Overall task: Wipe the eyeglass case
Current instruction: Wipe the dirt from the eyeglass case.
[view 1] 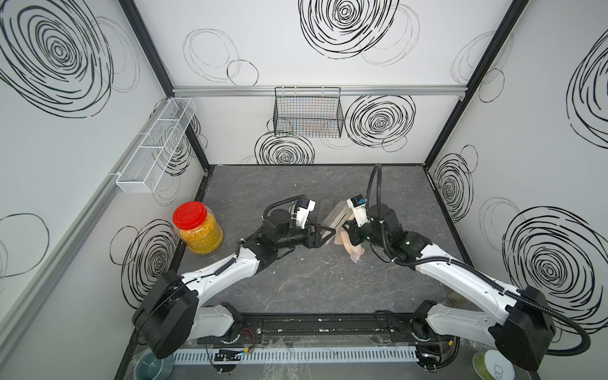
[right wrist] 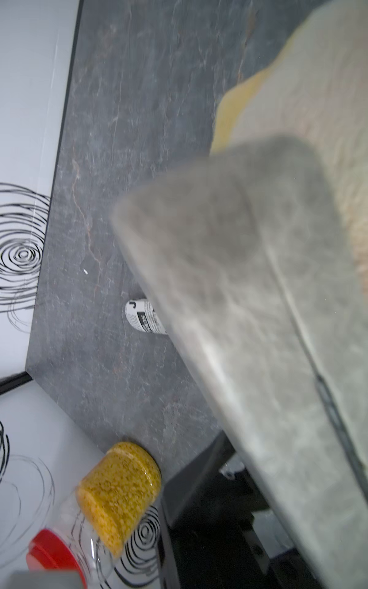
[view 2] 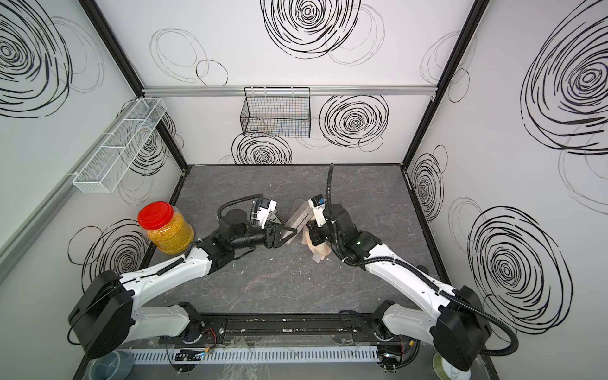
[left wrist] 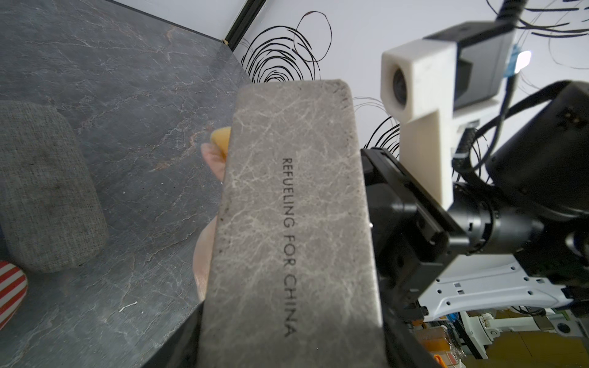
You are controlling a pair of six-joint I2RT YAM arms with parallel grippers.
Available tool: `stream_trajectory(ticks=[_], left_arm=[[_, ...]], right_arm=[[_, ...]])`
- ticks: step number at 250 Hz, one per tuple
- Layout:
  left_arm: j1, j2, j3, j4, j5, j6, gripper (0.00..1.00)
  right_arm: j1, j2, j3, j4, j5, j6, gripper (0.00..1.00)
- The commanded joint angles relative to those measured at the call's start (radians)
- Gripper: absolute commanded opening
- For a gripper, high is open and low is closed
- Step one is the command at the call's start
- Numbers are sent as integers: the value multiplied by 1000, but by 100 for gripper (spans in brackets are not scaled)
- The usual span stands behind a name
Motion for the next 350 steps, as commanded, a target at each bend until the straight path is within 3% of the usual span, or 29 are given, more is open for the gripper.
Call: stream_trajectory(ticks=[1,53,89,108,134,178,209,257,279,331,350], left_arm=[[-4,-10,22,77,26,12,58],[-3,-17,15,56,20,26,59],[-4,-29,13,50,14,26,59],[-3,-35,12,42,10,31,58],[-1,-35,11,37,6,35,59],[2,-27,18,14,4,50,59],[4,-30,19,-9,-4,66,58],[-1,-40,-7,-14,-14,73,58],[-4,-45,-25,18,-14,57,59],[-8,-33,-22,47,-6,44,59],[-8,-21,-10,42,-3,47,58]], right_arm=[[45,-45,-19,53,-53,-22,15],[27,-57,-24,46,125,7,15],[-39,-51,3,25,174,21,15],[-47,-57,16,12,137,19,16],[-40,-73,10,6,-22,-3,16],[98,-140,-46,6,-5,-28,14],[117,-178,-41,-41,-41,-41,15],[114,-267,-25,-12,260,-12,14],[106,-266,-16,25,333,-6,15],[140,-170,18,71,58,11,17],[181,-151,1,99,36,27,17]])
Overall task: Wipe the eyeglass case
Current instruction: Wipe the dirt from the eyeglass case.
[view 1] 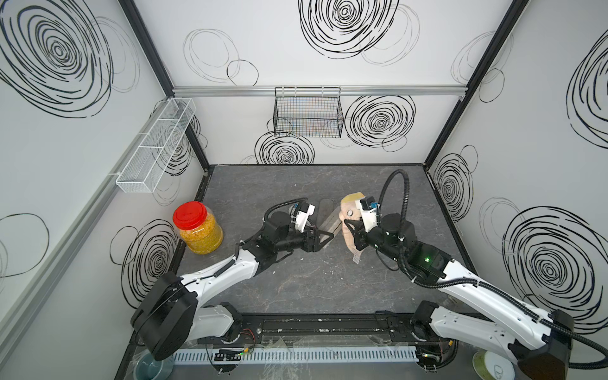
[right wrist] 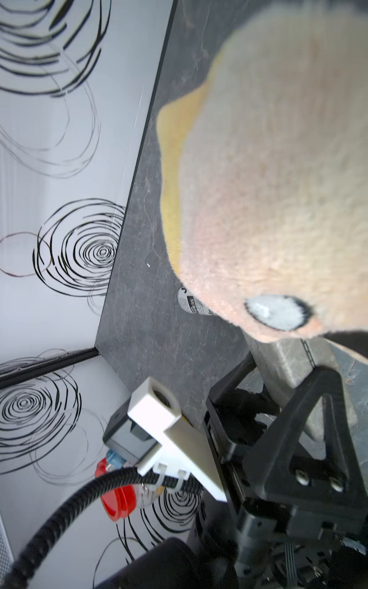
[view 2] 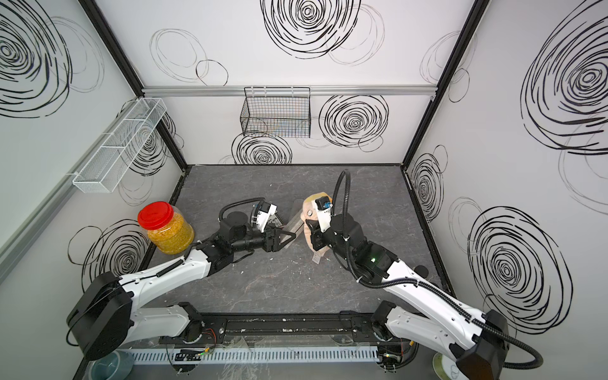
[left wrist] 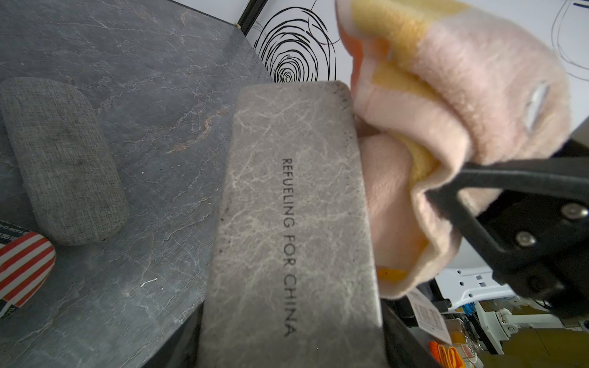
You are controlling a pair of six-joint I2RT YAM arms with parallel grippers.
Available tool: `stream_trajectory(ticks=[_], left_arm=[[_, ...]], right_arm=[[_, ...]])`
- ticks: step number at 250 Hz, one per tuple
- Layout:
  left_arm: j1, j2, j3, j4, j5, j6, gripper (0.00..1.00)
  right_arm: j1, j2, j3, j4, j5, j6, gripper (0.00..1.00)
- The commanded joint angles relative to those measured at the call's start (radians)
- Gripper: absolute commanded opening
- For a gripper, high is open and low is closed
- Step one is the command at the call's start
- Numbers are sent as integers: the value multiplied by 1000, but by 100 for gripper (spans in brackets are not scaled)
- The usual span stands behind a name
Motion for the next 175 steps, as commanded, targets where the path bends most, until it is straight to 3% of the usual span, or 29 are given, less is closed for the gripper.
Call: stream_trajectory(ticks=[1,26,47,79,110,141,175], left_arm=[[-7,-6,18,96,17,2,59],[-8,7,36,60,16,18,58],[-13,6,40,57,21,20,58],[-19,2,50,36,17,32,58],[-43,12,88,-47,-13,89,58],[-143,16,176,-283,-242,264,58],[-222,32,234,-367,-369,343,58]], right_arm=[[54,27,4,76,-105,25,17],[79,34,-26,89,-41,54,17],[71,19,-46,86,140,104,14],[-54,9,-32,46,213,126,14],[-180,30,9,-19,152,141,13],[-192,31,38,-28,38,46,15],[-202,74,84,-93,-101,-5,16]])
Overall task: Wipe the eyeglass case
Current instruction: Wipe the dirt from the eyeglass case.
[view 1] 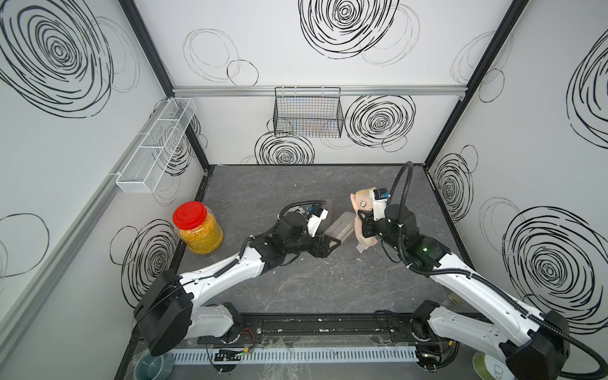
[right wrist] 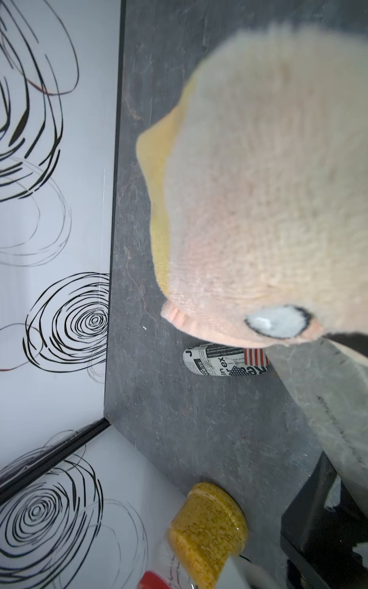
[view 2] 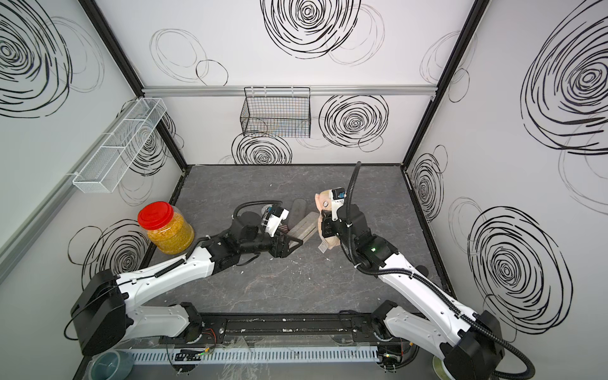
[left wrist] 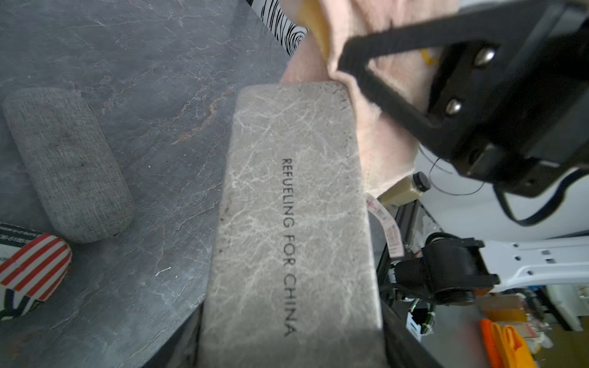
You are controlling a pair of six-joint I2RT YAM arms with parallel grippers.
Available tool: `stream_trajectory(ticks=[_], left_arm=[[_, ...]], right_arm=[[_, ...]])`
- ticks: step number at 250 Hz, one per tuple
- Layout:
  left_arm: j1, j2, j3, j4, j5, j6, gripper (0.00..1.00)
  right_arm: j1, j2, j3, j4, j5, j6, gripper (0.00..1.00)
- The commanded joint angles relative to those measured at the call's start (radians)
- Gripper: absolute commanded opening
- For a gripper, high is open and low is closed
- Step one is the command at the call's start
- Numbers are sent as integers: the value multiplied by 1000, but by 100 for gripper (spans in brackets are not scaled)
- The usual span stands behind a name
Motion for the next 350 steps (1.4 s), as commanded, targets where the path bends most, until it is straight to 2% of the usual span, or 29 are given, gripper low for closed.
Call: stream_trajectory(ticks=[1,46,62,98,129,147,158,183,225,250,285,299,318,350], left_arm=[[-60,12,75,-71,-162,150,58],[-179,27,134,-167,-412,277,58],[-215,23,133,-167,-483,304,58],[-281,12,130,-173,-603,344,59],[-313,1,123,-182,-673,356,59],[-318,-9,112,-174,-687,353,58],[-318,-13,107,-170,-697,348,59],[-318,-13,97,-157,-704,347,59],[-320,2,96,-143,-709,352,59],[-334,0,96,-136,-722,373,59],[-376,-5,104,-155,-818,411,60],[-401,-8,108,-166,-866,431,60],[-441,-11,111,-174,-934,463,60],[-501,-21,93,-166,-988,525,61]], right_arm=[[-6,37,68,-55,-148,-65,16],[-6,71,42,-66,-460,-48,15],[-8,66,12,-39,-526,-27,15],[-56,65,-1,-70,-476,-16,14],[-122,97,34,-137,-311,-7,13],[-135,116,58,-165,-283,-13,13],[-134,124,68,-171,-335,-29,14],[-118,127,71,-151,-542,-50,17],[-99,105,36,-89,-711,-59,18],[-107,108,50,-111,-722,-71,18],[-153,123,119,-187,-542,-81,15],[-184,140,155,-213,-511,-83,15],[-229,177,202,-224,-567,-85,16],[-250,252,253,-205,-742,-98,19]])
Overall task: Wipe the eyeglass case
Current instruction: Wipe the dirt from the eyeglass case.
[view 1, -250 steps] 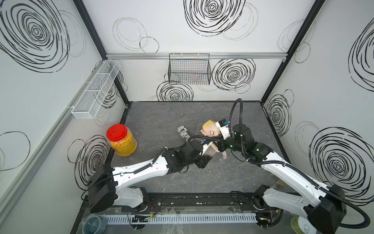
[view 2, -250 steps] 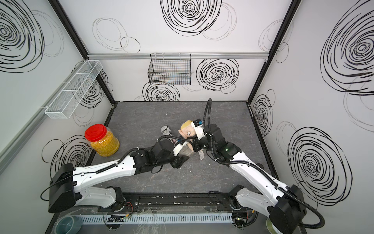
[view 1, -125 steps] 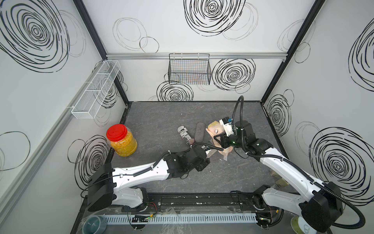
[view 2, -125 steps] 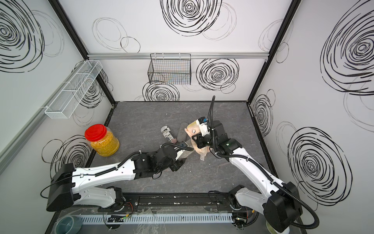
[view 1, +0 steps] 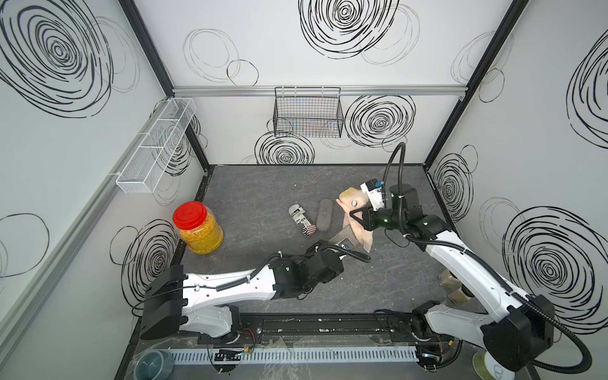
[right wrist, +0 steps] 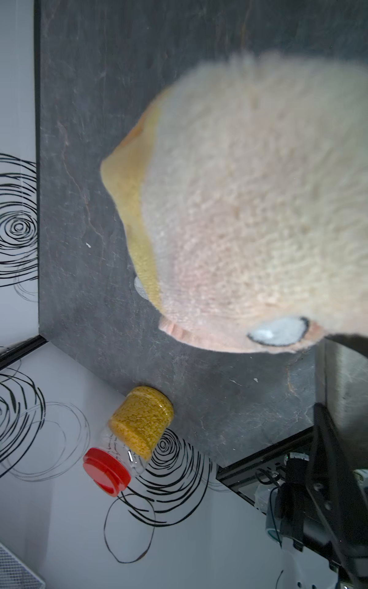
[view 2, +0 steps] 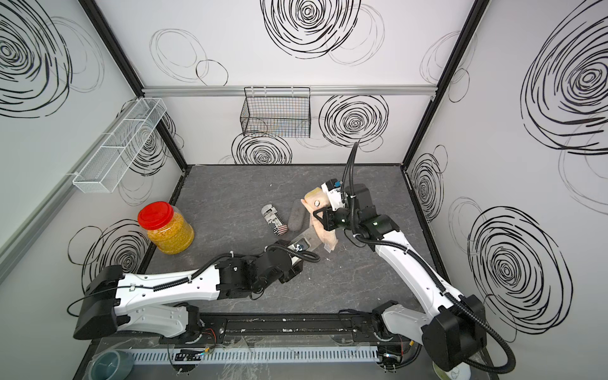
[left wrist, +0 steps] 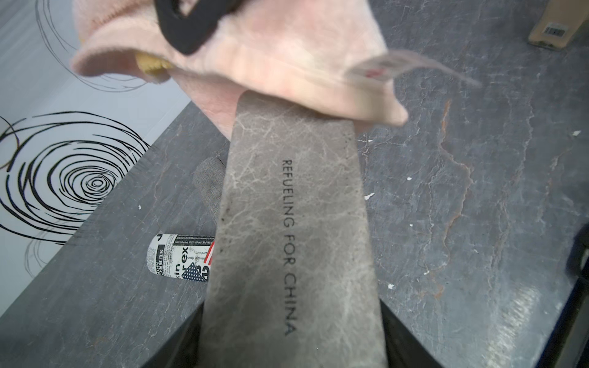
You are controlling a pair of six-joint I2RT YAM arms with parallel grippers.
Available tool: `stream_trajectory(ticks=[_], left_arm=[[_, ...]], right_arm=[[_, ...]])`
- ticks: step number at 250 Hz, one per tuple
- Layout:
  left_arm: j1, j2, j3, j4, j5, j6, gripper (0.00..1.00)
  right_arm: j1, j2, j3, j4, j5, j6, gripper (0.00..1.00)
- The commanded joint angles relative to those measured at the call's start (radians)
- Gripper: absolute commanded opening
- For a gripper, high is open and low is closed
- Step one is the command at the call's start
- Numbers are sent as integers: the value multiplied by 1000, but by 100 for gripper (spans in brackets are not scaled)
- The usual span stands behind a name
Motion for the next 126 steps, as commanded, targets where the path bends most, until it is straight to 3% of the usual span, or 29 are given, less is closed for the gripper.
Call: stream_trajectory(ticks=[1,23,73,126], left_arm=[[-46,-41,9,88,-120,83,61],[-59,-42,8,82,-129,92,61],[-76,-22,30,58,-159,122,61],[-82,-12,24,58,-183,128,61]], right_arm=[[-11,62,57,-19,-146,-28,19],[9,136,108,-59,-249,-50,20],[146,244,182,-177,-239,-119,16],[147,241,135,-171,-340,-129,14]])
